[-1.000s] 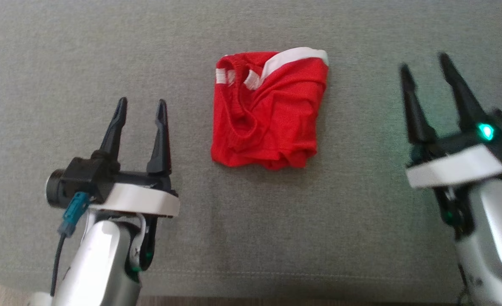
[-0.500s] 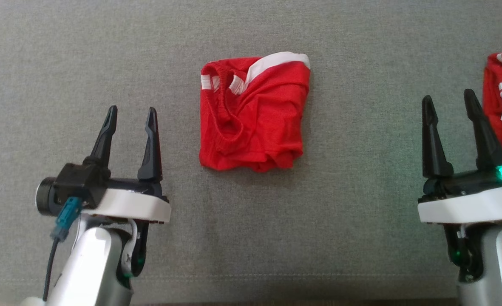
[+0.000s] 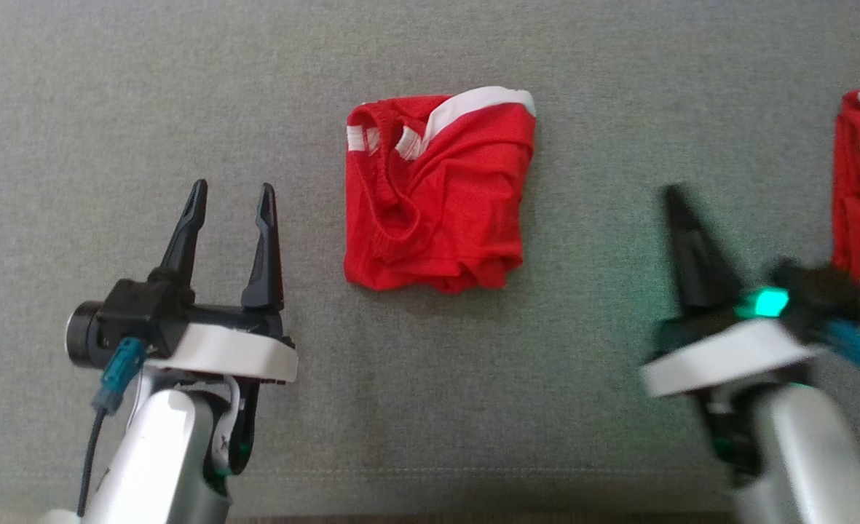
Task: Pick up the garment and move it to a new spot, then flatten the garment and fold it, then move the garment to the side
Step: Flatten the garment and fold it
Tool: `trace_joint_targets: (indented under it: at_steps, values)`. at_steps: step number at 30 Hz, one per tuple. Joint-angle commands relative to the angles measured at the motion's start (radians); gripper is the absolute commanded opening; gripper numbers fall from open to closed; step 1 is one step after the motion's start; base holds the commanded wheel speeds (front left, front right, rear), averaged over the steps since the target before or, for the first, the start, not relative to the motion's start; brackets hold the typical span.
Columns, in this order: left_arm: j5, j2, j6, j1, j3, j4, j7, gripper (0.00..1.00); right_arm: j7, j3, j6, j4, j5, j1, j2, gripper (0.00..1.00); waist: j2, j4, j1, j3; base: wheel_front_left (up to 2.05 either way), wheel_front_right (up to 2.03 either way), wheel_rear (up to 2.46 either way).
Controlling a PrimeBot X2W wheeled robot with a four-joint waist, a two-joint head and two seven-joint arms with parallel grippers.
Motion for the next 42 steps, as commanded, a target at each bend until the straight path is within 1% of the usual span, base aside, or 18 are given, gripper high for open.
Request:
trace_joint_targets:
  at_steps: [1, 5, 8, 13, 21, 24, 32, 37, 42]
  values:
    - [-0.001, 0.019, 0.005, -0.021, 0.027, -0.035, -0.001, 1.00, 0.015, 0.091, 0.007, -0.004, 0.018, -0.066, 0.014, 0.00, -0.0001, 0.006, 0.0000, 0.009, 0.00, 0.00, 0.00]
    - [-0.002, 0.015, 0.001, -0.040, 0.019, -0.034, -0.003, 1.00, 0.047, 0.274, 0.007, 0.107, 0.047, -0.178, 0.030, 0.00, -0.0001, 0.023, 0.0000, 0.028, 0.00, 0.00, 0.00]
    - [-0.001, 0.010, -0.003, -0.055, 0.011, -0.030, -0.007, 1.00, 0.065, 0.372, 0.007, 0.216, 0.075, -0.266, 0.041, 0.00, -0.0001, 0.041, 0.0000, 0.039, 0.00, 0.00, 0.00]
    - [-0.001, -0.007, -0.007, -0.073, -0.002, -0.021, -0.014, 1.00, 0.094, 0.440, 0.007, 0.389, 0.095, -0.377, 0.050, 0.00, -0.0001, 0.077, 0.0000, 0.051, 0.00, 0.00, 0.00]
    - [-0.004, -0.016, -0.010, -0.086, 0.000, -0.007, -0.023, 1.00, 0.148, 0.535, 0.007, 0.539, 0.121, -0.477, 0.053, 0.00, -0.0001, 0.100, 0.0000, 0.062, 0.00, 0.00, 0.00]
    - [-0.004, -0.020, -0.011, -0.088, 0.000, -0.003, -0.025, 1.00, 0.165, 0.570, 0.007, 0.567, 0.142, -0.503, 0.054, 0.00, -0.0001, 0.105, 0.0000, 0.063, 0.00, 0.00, 0.00]
    - [-0.004, -0.026, -0.014, -0.088, 0.005, -0.001, -0.028, 1.00, 0.171, 0.646, 0.007, 0.582, 0.181, -0.556, 0.054, 0.00, -0.0001, 0.112, 0.0000, 0.070, 0.00, 0.00, 0.00]
    - [-0.002, -0.029, -0.018, -0.092, 0.007, -0.001, -0.028, 1.00, 0.153, 0.690, 0.007, 0.576, 0.190, -0.580, 0.054, 0.00, -0.0001, 0.115, 0.0000, 0.078, 0.00, 0.00, 0.00]
    - [0.001, -0.034, -0.020, -0.094, 0.009, -0.003, -0.028, 1.00, 0.116, 0.709, 0.007, 0.571, 0.196, -0.590, 0.054, 0.00, -0.0001, 0.116, 0.0000, 0.081, 0.00, 0.00, 0.00]
